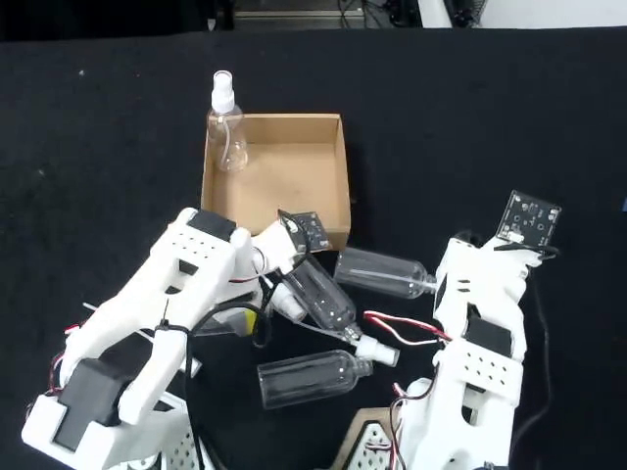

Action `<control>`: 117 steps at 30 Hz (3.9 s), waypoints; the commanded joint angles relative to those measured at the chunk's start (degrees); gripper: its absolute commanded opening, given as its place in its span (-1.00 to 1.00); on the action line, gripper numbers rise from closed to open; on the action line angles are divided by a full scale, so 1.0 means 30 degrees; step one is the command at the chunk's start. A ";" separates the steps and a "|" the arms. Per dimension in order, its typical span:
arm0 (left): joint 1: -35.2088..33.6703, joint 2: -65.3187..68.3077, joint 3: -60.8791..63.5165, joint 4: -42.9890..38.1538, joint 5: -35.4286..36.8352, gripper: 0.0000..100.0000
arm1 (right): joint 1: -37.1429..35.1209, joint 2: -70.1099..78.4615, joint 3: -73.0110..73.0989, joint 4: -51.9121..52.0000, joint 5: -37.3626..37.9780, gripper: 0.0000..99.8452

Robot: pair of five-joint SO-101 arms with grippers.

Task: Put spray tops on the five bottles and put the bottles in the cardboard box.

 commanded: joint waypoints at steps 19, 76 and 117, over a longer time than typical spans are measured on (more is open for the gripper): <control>0.0015 -0.0117 0.1421 -0.2432 -0.2256 -0.36 | 0.0352 -0.0366 -0.0073 -0.0498 0.0205 -0.98; -1.8974 -0.6711 -0.6960 0.9993 0.4249 -0.74 | -1.2513 -0.0190 -1.1941 1.4095 0.5685 -0.97; -3.2747 -0.0645 -1.1150 0.3751 0.7736 -0.74 | -3.2850 1.3553 -1.0007 0.3927 -0.6242 -0.64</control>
